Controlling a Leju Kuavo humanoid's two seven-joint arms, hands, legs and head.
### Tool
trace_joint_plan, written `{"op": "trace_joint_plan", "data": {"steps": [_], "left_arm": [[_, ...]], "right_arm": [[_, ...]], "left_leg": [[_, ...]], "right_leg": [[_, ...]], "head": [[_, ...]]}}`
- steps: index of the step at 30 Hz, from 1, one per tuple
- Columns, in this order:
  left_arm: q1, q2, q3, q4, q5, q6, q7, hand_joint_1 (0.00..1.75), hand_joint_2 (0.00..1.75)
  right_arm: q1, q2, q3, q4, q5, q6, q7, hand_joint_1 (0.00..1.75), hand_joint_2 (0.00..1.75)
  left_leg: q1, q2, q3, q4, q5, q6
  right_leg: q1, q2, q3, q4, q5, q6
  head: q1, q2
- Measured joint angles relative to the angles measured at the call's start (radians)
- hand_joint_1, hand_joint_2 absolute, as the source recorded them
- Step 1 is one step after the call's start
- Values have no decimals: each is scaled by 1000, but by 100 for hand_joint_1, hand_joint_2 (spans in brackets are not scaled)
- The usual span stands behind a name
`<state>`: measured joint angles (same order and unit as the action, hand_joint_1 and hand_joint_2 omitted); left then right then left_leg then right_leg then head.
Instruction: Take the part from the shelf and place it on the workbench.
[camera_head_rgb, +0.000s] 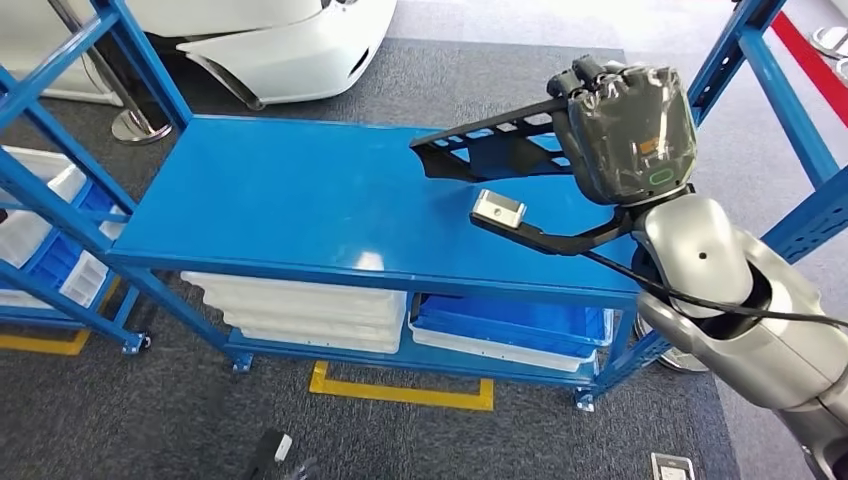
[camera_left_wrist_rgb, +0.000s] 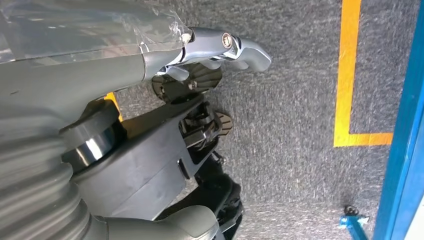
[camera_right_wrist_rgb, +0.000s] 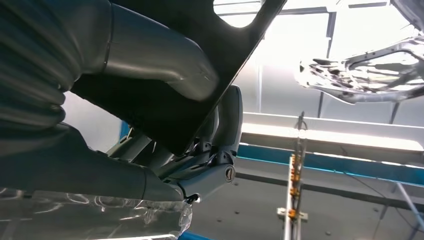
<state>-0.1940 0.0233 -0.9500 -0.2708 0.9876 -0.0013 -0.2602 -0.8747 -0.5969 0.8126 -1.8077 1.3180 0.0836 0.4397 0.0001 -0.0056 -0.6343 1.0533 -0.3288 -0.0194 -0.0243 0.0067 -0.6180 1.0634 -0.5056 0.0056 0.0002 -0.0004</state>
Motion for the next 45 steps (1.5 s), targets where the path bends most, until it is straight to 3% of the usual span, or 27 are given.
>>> {"op": "trace_joint_plan", "data": {"steps": [2, 3, 6, 8, 9, 10, 12, 14, 17, 18, 20, 22, 24, 25, 28, 29, 32, 34, 37, 38, 39, 40, 43, 45], "left_arm": [[1, 0, 0, 0, -1, -1, 0, 0, 175], [1, 0, 0, 0, -1, -2, 1, 0, 175], [1, 0, 1, 0, -1, -4, 1, 0, 175], [2, 0, 1, 0, -1, -4, 1, 0, 175], [2, 0, 1, 0, -1, -5, 1, 0, 175], [2, 0, 1, 0, -1, -5, 1, 0, 175], [0, 0, 2, 0, -1, -5, 1, 0, 175], [-1, 0, 2, 0, -1, -6, 1, 0, 175], [-1, 0, 2, 0, -2, -6, 2, 0, 175], [-1, 0, 2, 0, -2, -7, 2, 0, 175], [-3, 0, 3, 0, -2, -8, 2, 0, 175], [-3, -1, 3, 0, -3, -10, 3, 0, 175], [-3, -1, 3, 0, -3, -11, 4, 0, 175], [-3, -2, 3, 0, -3, -11, 4, 0, 175], [-4, -3, 3, 0, -3, -11, 6, 0, 175], [-4, -3, 3, 0, -3, -11, 6, 0, 175], [-3, -3, 4, 0, -3, -11, 6, 0, 175], [-3, -3, 4, 0, -3, -11, 7, 0, 175], [-3, -3, 4, 0, -3, -12, 10, 0, 175], [-3, -3, 4, 0, -3, -12, 10, 0, 175], [-3, -3, 4, 0, -3, -12, 10, 0, 175], [-3, -3, 4, 0, -3, -13, 10, 0, 175], [-4, -3, 4, 0, -3, -14, 10, 0, 175], [-3, -2, 4, 0, -4, -15, 10, 0, 175]], "right_arm": [[0, 0, 0, 0, -1, 0, 1, 175, 175], [-1, 0, 0, 0, -2, 0, 1, 175, 175], [-1, 0, 0, 0, -6, 0, 2, 175, 175], [-1, 0, 0, 0, -7, 0, 2, 175, 175], [-1, 0, 0, 0, -8, 0, 2, 175, 175], [-1, 0, 0, 0, -8, 0, 2, 175, 175], [-2, 0, 0, 0, -8, 0, 2, 175, 175], [-2, 0, -1, 0, -8, 0, 2, 175, 175], [-1, 0, -1, 0, -9, 0, 3, 175, 175], [-2, 0, -1, 0, -9, 0, 3, 175, 175], [-3, -1, -2, 0, -11, 1, 4, 175, 175], [-1, -1, -3, 0, -13, 1, 4, 175, 175], [0, -1, -3, 0, -15, 2, 4, 175, 175], [0, -1, -3, 0, -17, 2, 4, 175, 175], [-1, -1, -4, 0, -21, 3, 4, 175, 175], [0, -1, -6, 0, -22, 3, 4, 175, 175], [1, -1, -8, 0, -24, 3, 4, 175, 175], [1, -1, -9, 0, -26, 3, 4, 175, 175], [2, -1, -12, 0, -28, 3, 4, 175, 175], [3, -1, -12, 0, -28, 3, 4, 175, 175], [4, -1, -12, 0, -29, 3, 4, 175, 175], [4, -1, -12, 0, -31, 3, 5, 175, 175], [5, -1, -17, 0, -45, 0, 13, 175, 175], [7, -1, -21, 0, -53, -2, 18, 175, 175]], "left_leg": [[2, -1, -3, 4, -2, -11], [3, -1, -9, 21, -18, -17], [8, 1, -66, 179, -120, -30], [9, 1, -96, 275, -159, -32], [9, 1, -87, 273, -153, -29], [9, 1, -59, 232, -131, -24], [4, 2, 24, 91, -77, -9], [-3, 3, 67, 2, -53, 2], [-4, 3, 66, -23, -38, 15], [-2, 3, 66, -34, -28, 20], [2, 3, 62, -51, -8, 28], [1, 3, 47, -49, 1, 31], [2, 3, 30, -37, 4, 30], [2, 3, 23, -30, 4, 29], [2, 2, 1, -3, 2, 19], [1, 1, -5, 3, 3, 14], [1, 0, -13, 7, 10, -4], [3, 0, -25, 40, -22, -15], [8, 1, -81, 209, -132, -28], [9, 1, -94, 257, -155, -29], [10, 1, -91, 274, -159, -29], [10, 1, -70, 253, -147, -26], [5, -13, 52, 57, -80, -7], [-1, -20, 85, -11, -65, 3]], "right_leg": [[1, -2, -3, -2, 7, -17], [0, -4, -4, -5, 12, -24], [1, -9, -11, -10, 21, -39], [5, -11, -18, -9, 26, -43], [7, -11, -20, -9, 29, -44], [9, -11, -22, -9, 31, -44], [12, -12, -22, -9, 35, -42], [12, -14, -25, -10, 40, -35], [7, -18, -28, -14, 49, -15], [7, -18, -32, -7, 40, -9], [8, -13, -63, 64, -17, -2], [8, -10, -110, 187, -85, 2], [7, -10, -120, 238, -97, 6], [5, -10, -96, 207, -78, 8], [1, -8, 4, 31, -15, 6], [2, -6, 14, 4, -10, 1], [6, -5, 6, -2, 0, -20], [4, -8, 2, -7, 11, -35], [5, -11, -13, -9, 25, -47], [6, -11, -20, -9, 30, -48], [7, -11, -26, -9, 35, -48], [8, -11, -31, -9, 39, -48], [9, -6, -40, -9, 52, -42], [6, -6, -43, -11, 61, -29]], "head": [[-7, 0], [-10, 0], [-28, 0], [-38, 0], [-42, 0], [-46, 0], [-52, 0], [-53, 0], [-54, 0], [-52, 0], [-43, 0], [-33, 0], [-25, 0], [-21, 0], [-11, 0], [-11, 0], [-17, 0], [-22, 0], [-40, 0], [-45, 0], [-48, 0], [-51, 0], [-58, 0], [-60, 0]]}}
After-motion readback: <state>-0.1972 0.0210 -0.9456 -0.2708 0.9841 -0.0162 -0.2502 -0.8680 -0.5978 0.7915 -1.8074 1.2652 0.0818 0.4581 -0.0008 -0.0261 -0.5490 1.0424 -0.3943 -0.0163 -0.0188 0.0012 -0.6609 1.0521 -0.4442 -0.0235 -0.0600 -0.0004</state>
